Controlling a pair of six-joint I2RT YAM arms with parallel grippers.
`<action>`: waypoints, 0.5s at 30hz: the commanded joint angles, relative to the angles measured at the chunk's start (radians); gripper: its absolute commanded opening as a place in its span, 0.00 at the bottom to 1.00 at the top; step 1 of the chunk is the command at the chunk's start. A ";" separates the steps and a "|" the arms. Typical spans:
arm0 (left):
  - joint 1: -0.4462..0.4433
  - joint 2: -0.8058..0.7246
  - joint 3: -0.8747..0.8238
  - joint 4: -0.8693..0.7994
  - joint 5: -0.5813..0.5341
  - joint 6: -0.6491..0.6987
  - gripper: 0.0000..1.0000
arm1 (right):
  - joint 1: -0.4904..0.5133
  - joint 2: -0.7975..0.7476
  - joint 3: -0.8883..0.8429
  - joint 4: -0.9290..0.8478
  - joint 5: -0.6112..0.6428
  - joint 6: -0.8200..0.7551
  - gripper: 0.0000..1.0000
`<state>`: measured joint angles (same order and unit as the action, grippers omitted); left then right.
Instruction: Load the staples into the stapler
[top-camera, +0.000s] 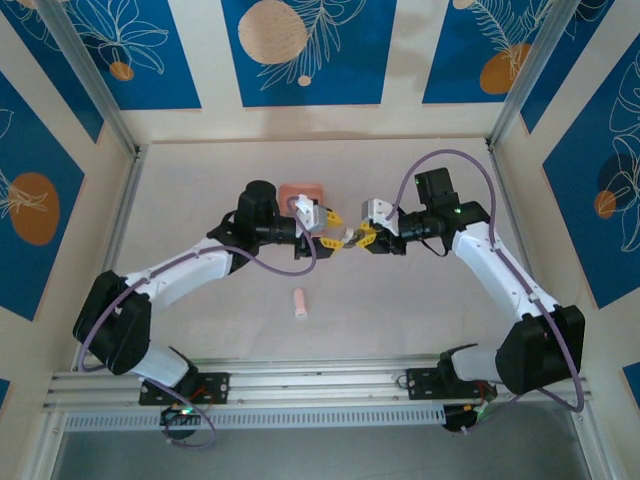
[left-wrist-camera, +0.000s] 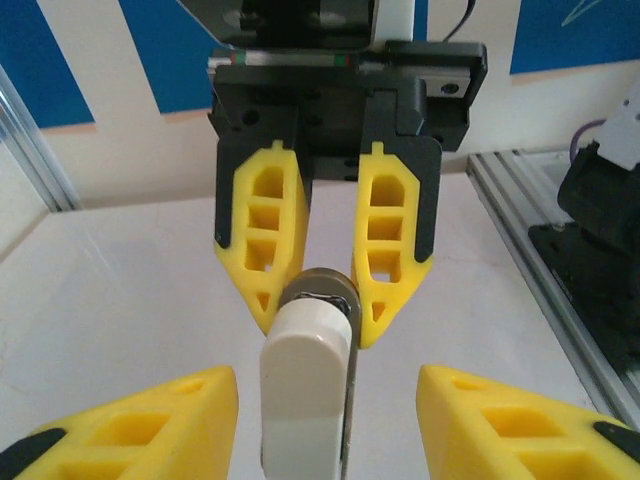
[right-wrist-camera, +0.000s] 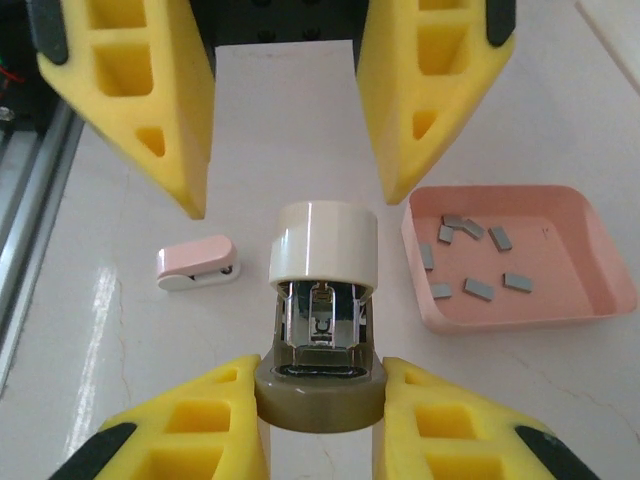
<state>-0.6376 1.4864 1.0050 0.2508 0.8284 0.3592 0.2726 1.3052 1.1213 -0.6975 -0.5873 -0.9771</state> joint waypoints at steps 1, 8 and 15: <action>0.000 -0.012 0.041 -0.095 0.003 0.076 0.50 | 0.024 -0.021 -0.006 0.027 0.056 0.018 0.17; -0.007 0.020 0.072 -0.098 -0.007 0.059 0.49 | 0.061 -0.007 0.000 0.044 0.062 0.026 0.17; -0.009 0.049 0.100 -0.105 -0.007 0.064 0.47 | 0.071 0.006 0.018 0.044 0.044 0.016 0.17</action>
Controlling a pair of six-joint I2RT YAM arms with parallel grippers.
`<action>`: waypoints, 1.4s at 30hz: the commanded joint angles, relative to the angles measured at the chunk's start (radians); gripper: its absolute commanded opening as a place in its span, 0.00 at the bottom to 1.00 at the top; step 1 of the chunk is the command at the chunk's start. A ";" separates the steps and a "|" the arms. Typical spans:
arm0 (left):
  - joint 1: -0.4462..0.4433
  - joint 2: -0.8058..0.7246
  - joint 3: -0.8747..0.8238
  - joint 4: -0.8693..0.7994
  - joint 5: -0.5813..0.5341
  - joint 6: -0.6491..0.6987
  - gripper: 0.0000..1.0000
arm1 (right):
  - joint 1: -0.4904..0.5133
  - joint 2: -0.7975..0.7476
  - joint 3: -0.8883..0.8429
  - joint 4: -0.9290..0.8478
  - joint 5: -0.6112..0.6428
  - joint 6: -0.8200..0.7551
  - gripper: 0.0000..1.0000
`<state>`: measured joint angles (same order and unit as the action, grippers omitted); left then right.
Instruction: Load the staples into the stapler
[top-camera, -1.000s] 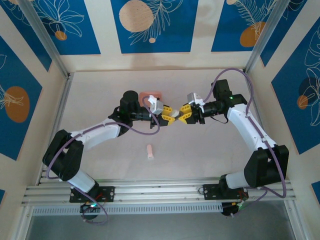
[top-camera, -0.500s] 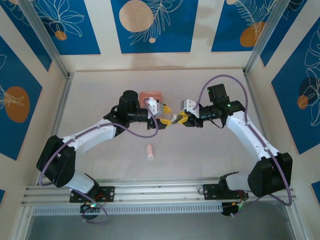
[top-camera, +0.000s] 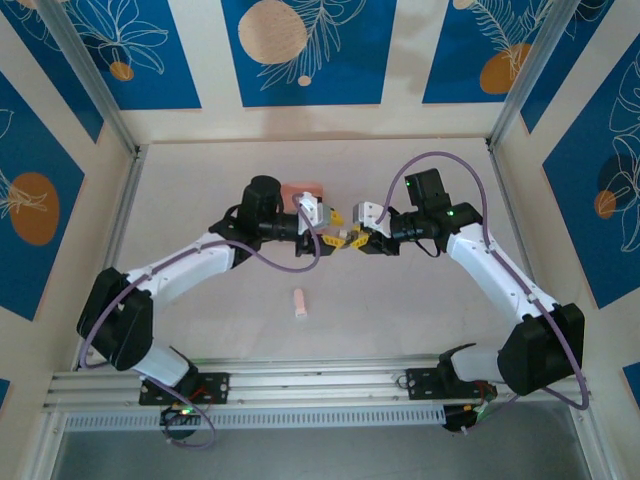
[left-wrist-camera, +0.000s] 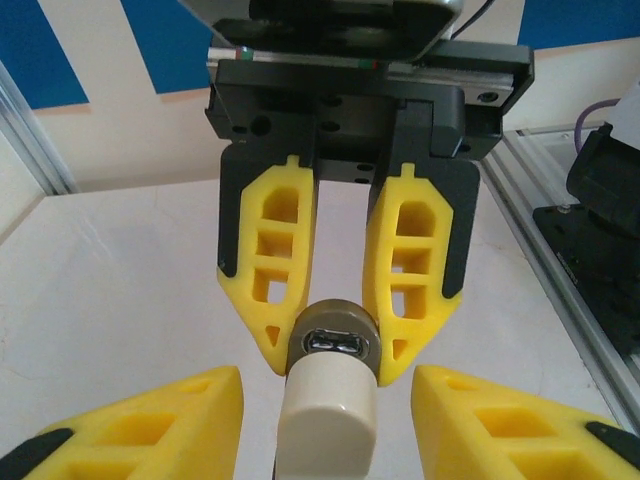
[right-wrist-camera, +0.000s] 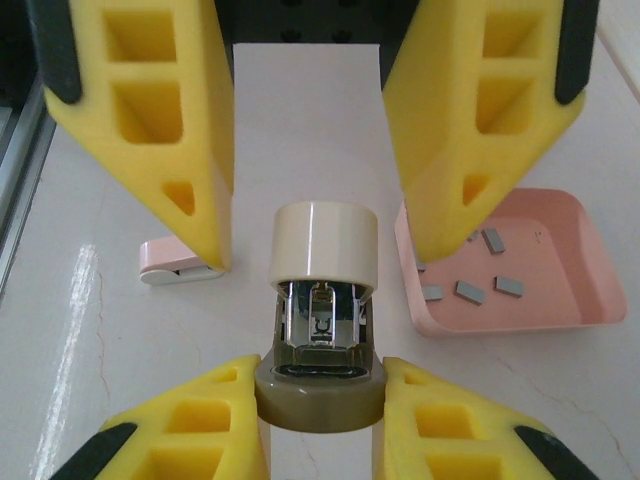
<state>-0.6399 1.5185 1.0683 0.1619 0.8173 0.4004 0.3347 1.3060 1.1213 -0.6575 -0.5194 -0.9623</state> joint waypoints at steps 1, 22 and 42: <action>-0.006 0.021 0.042 -0.022 0.007 0.029 0.45 | 0.009 0.006 0.020 0.004 -0.027 0.000 0.17; -0.010 0.016 0.038 -0.033 0.022 0.065 0.11 | 0.001 -0.015 0.018 0.065 -0.077 0.069 0.24; -0.009 -0.047 -0.010 -0.112 -0.112 0.196 0.08 | -0.010 -0.081 -0.084 0.095 -0.123 1.170 0.58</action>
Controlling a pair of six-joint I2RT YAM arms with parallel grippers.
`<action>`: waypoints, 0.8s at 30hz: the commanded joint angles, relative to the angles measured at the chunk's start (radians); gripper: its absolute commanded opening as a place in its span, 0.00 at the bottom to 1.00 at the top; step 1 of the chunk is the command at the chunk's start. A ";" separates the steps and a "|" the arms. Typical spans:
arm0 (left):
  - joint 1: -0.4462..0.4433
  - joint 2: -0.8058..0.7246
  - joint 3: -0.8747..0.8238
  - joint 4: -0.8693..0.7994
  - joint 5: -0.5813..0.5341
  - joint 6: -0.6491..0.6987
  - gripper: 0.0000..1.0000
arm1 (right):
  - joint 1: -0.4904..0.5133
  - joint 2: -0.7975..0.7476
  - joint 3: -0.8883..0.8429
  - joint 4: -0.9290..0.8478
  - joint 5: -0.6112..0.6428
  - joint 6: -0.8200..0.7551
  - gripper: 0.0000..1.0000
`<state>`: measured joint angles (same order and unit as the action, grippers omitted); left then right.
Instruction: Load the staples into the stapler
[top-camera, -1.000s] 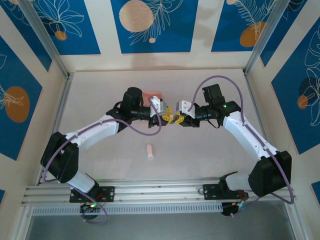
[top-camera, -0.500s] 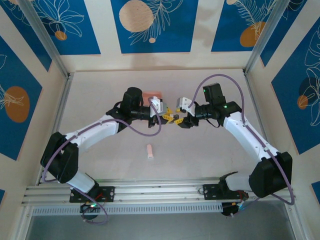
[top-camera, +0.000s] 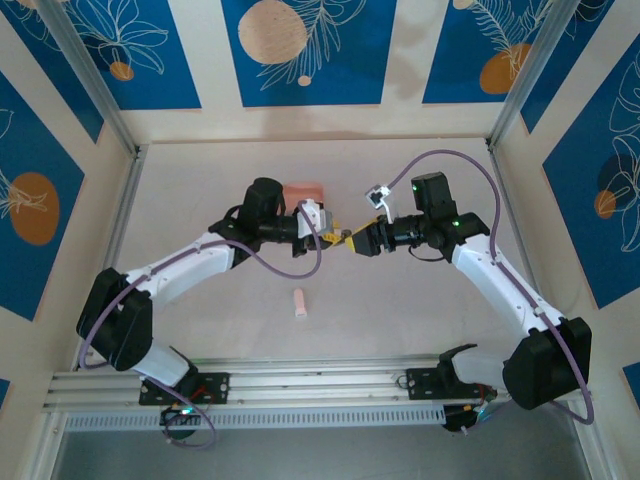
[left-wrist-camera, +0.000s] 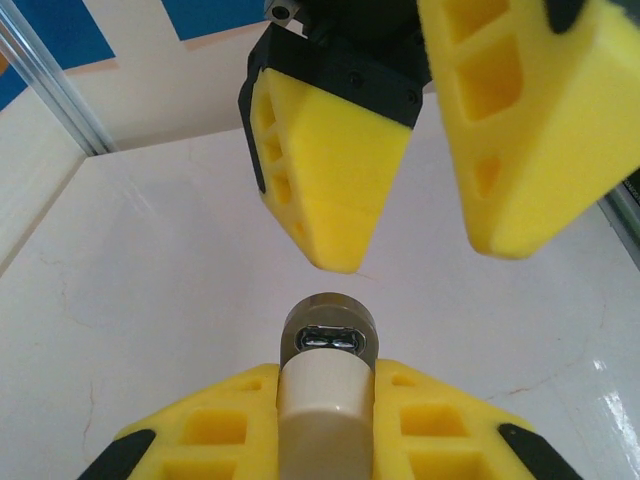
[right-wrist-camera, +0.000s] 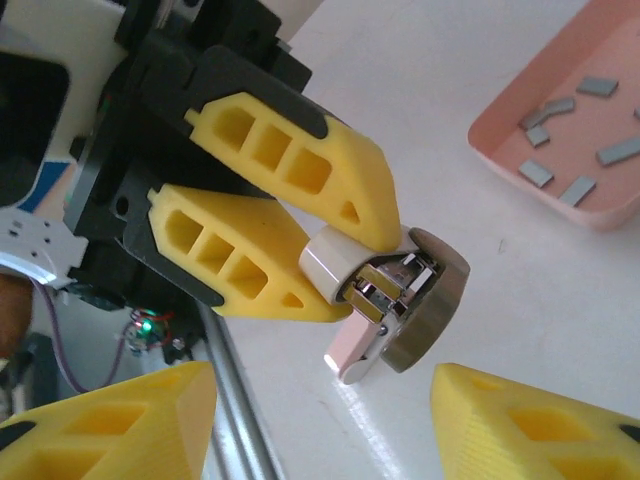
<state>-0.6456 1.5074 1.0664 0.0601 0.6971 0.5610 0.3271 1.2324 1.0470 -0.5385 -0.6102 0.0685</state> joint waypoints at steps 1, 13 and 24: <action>-0.003 -0.038 -0.010 -0.007 0.010 0.036 0.08 | -0.002 -0.004 -0.010 -0.020 -0.030 0.146 0.58; -0.005 -0.049 -0.028 0.039 0.031 0.005 0.08 | 0.000 0.072 0.014 0.012 0.025 0.220 0.48; -0.005 -0.043 -0.016 0.056 0.059 -0.002 0.08 | -0.049 0.103 -0.064 0.080 0.111 0.292 0.41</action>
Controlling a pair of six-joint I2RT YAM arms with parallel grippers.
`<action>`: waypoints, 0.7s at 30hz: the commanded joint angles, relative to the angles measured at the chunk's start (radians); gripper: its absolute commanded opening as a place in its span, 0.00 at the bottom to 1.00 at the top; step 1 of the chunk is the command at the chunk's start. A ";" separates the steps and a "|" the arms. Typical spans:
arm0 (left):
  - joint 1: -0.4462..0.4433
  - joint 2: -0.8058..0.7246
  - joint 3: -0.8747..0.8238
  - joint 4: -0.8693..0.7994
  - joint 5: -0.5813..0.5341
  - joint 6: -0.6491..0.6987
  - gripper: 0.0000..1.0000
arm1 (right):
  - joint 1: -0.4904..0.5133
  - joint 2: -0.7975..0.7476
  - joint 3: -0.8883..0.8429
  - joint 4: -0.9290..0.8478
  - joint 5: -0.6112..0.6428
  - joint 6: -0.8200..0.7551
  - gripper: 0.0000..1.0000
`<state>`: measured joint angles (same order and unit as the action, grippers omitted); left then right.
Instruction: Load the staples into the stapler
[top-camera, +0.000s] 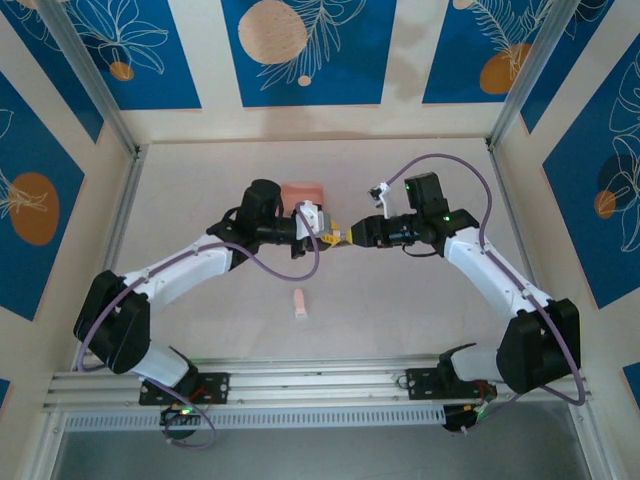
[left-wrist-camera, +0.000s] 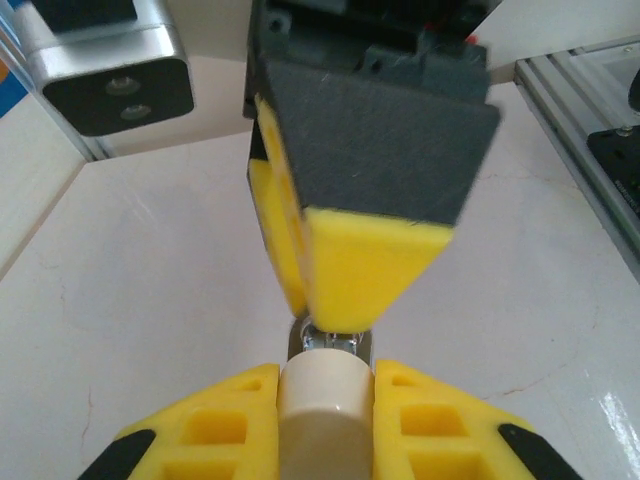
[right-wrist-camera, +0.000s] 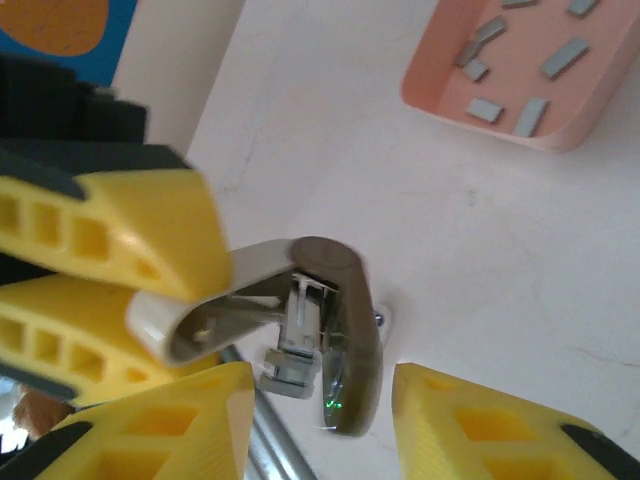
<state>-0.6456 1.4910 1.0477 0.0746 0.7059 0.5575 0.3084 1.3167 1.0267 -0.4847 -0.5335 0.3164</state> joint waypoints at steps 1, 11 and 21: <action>-0.006 -0.028 0.000 0.047 0.052 -0.003 0.08 | -0.047 0.029 -0.059 0.036 0.037 0.056 0.40; -0.005 -0.021 0.008 0.074 0.052 -0.033 0.08 | -0.028 0.072 -0.102 0.075 0.093 0.053 0.42; -0.005 -0.019 0.035 -0.016 -0.011 0.011 0.09 | -0.045 -0.072 -0.086 0.076 0.010 0.000 0.53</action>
<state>-0.6464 1.4910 1.0481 0.0879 0.7036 0.5346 0.2691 1.3018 0.9176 -0.4099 -0.4549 0.3420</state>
